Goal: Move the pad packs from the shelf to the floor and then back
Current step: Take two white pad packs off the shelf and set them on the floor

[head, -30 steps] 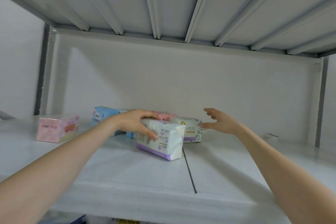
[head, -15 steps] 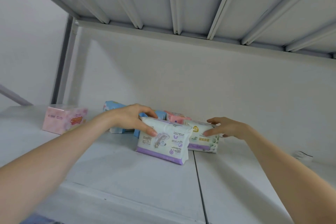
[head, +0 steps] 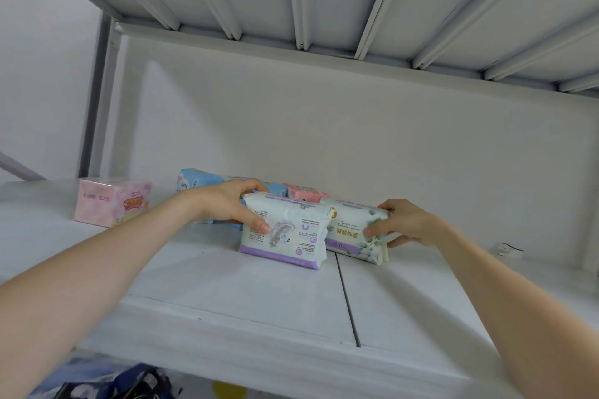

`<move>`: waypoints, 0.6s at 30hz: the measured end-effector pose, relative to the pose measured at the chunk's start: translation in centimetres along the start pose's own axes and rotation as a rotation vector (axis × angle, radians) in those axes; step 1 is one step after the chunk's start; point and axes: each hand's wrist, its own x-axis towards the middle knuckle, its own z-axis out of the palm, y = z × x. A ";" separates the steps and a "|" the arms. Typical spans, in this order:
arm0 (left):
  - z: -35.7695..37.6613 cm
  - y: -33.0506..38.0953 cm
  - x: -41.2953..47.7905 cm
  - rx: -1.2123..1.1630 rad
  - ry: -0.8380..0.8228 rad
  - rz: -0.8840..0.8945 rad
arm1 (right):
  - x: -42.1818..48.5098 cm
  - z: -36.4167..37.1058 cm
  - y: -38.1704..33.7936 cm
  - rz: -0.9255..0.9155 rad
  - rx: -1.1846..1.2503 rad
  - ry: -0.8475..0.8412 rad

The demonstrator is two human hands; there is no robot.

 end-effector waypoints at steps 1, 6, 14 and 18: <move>0.1 0.1 -0.3 -0.003 0.010 0.009 | -0.5 0.2 -0.1 0.003 0.023 0.022; 0.4 0.5 -2.0 -0.036 0.079 0.040 | -3.4 1.2 -0.3 0.020 0.129 0.138; 0.4 1.2 -5.6 -0.089 0.228 0.049 | -8.6 2.0 -1.2 -0.005 0.406 0.316; 0.1 1.8 -7.2 -0.134 0.261 0.061 | -11.2 2.1 -2.0 -0.029 0.473 0.366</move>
